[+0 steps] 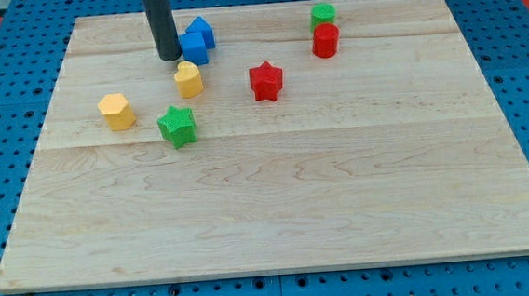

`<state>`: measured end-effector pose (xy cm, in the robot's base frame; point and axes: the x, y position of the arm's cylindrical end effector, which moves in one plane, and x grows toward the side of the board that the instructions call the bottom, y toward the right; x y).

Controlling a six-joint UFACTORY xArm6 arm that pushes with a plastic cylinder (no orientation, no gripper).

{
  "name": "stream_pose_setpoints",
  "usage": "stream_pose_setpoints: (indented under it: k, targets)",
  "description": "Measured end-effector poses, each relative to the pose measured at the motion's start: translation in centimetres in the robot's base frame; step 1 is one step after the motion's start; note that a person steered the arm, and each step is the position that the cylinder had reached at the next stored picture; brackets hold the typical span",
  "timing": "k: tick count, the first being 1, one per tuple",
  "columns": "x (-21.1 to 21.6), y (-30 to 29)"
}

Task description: Move the yellow heart diagonally top right to the green star

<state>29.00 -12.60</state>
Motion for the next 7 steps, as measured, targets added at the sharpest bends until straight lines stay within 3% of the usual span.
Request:
stream_pose_setpoints:
  k: [2, 4, 5, 7]
  targets:
    - [5.1, -0.9]
    - [5.5, 0.0]
    - [5.5, 3.6]
    - [5.2, 3.3]
